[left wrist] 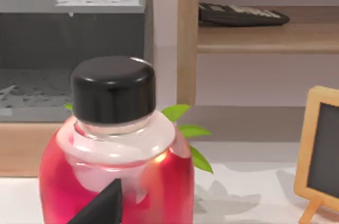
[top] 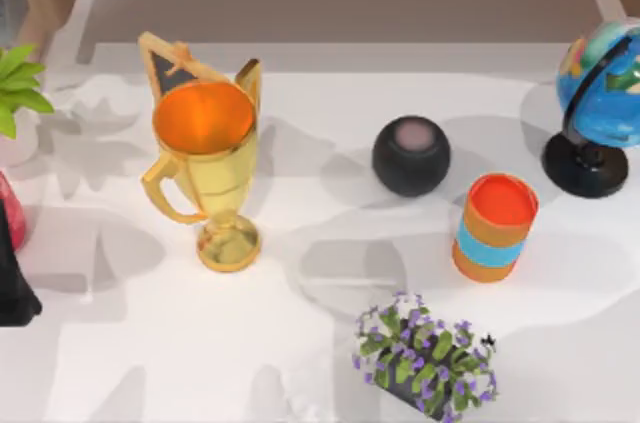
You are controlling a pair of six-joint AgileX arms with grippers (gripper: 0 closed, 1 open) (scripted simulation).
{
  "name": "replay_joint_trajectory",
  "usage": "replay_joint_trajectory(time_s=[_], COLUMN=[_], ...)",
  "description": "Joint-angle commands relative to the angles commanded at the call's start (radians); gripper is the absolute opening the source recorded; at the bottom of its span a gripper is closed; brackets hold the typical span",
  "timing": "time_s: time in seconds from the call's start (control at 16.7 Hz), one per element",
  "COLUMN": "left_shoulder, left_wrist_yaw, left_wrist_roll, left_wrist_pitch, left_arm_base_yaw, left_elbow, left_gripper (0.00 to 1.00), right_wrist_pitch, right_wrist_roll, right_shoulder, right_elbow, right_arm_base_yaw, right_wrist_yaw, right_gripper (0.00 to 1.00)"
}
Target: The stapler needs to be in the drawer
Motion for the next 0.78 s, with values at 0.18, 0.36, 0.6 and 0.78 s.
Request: replay_joint_trajectory(time_s=[0.18,0.36,0.6,0.78], left_shoulder=[0.000,0.000,0.000,0.000], left_wrist_yaw=[0.000,0.000,0.000,0.000], left_wrist_roll=[0.000,0.000,0.000,0.000], left_wrist_pitch=[0.000,0.000,0.000,0.000], left_arm_base_yaw=[0.000,0.000,0.000,0.000], left_elbow=[0.000,0.000,0.000,0.000], left_gripper=[1.00,1.00,1.00,1.00], right_wrist_pitch=[0.000,0.000,0.000,0.000], right_wrist_roll=[0.000,0.000,0.000,0.000], right_shoulder=[0.000,0.000,0.000,0.000], right_elbow=[0.000,0.000,0.000,0.000], right_arm_base_yaw=[0.000,0.000,0.000,0.000], right_wrist_yaw=[0.000,0.000,0.000,0.000], right_gripper=[0.68,0.90,1.00,1.00])
